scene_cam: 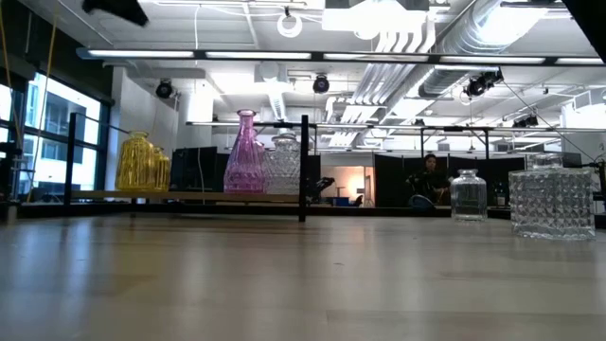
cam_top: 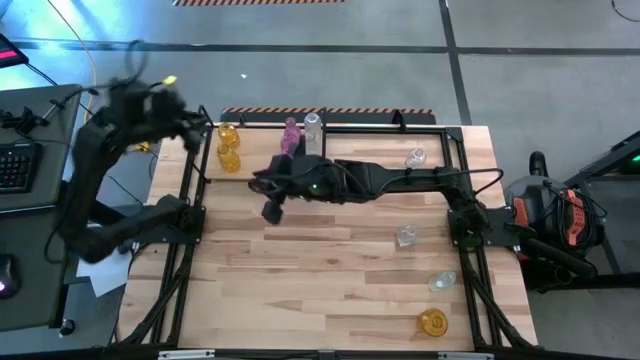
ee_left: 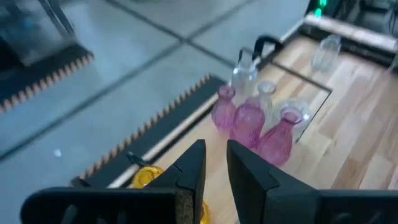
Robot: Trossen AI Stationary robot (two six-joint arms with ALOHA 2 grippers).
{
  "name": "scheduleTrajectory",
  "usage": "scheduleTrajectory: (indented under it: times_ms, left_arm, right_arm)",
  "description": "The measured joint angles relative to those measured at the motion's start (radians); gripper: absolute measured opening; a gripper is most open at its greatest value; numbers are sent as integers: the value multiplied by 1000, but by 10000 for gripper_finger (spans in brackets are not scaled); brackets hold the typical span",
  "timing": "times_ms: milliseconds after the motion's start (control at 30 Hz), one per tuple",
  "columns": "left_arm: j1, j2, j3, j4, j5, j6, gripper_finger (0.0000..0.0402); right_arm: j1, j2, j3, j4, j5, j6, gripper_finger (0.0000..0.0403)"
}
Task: Sort vases onto shelf
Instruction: Put the yellow vase on the shelf aligned with the other yellow vase
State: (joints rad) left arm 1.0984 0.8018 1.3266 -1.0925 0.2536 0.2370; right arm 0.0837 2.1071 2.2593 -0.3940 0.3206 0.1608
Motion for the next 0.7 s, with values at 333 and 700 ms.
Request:
scheduleTrajectory:
  times_ms: [333,700]
  left_arm:
    - [0,-287,-1,-13,-12,-122,58]
    - [-2,-365,-141,-255,152,-106,58]
  right_arm:
    - [-60,0,-296,431,-35,316,76]
    - [-47,0,-448,799,76,446,76]
